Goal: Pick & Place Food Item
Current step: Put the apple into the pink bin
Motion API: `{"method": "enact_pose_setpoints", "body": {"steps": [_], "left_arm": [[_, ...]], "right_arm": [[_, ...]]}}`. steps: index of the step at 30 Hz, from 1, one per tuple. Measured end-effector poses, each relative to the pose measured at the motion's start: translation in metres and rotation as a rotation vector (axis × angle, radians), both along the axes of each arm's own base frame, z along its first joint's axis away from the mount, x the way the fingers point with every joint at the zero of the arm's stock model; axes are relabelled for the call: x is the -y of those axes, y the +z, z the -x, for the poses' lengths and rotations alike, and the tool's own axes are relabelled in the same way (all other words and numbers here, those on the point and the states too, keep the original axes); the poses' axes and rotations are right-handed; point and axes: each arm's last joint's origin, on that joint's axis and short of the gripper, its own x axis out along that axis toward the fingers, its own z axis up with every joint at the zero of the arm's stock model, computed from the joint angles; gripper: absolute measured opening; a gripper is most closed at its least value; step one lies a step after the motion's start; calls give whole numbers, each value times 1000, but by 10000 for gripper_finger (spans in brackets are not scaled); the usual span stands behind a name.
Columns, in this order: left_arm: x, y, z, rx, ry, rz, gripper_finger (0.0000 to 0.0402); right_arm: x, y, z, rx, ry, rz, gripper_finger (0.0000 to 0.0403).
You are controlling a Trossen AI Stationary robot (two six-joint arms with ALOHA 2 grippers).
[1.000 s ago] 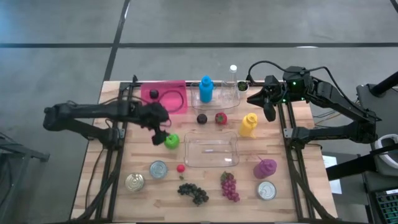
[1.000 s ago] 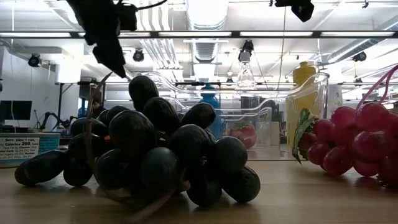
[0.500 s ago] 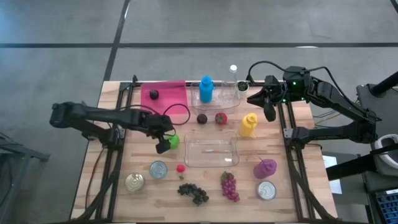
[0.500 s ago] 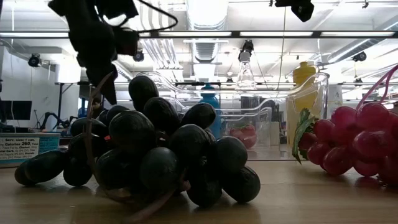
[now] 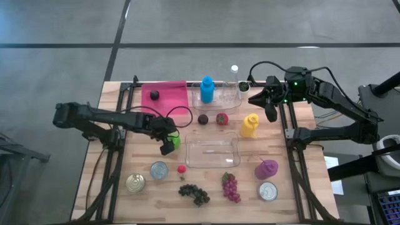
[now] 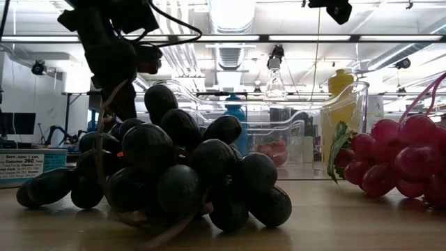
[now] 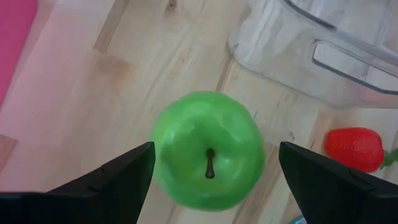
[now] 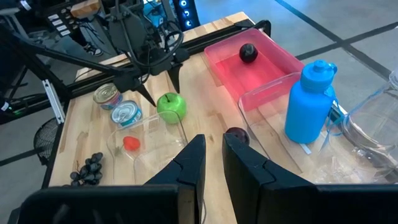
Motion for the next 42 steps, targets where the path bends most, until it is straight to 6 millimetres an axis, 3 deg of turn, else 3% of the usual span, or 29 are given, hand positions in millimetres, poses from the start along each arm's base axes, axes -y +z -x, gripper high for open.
{"method": "enact_pose_setpoints", "body": {"steps": [5, 15, 21, 28, 36, 42], "left_arm": [[0, 0, 0, 1, -3, -1, 313], [0, -1, 5, -48, -3, 0, 193], [0, -1, 5, -52, -3, 0, 148], [0, 0, 6, -54, -4, 0, 127], [1, 18, 3, -33, -34, -12, 128], [3, 14, 5, -53, -75, -24, 127]], "right_arm": [[0, 0, 0, 1, -3, -6, 52], [0, 0, 0, -1, -3, -7, 52], [0, 0, 0, -1, -3, -6, 52], [0, 0, -1, -1, -3, -7, 52], [0, 0, -1, -1, -3, -7, 52], [0, 0, -1, -1, -3, -7, 52]]}}
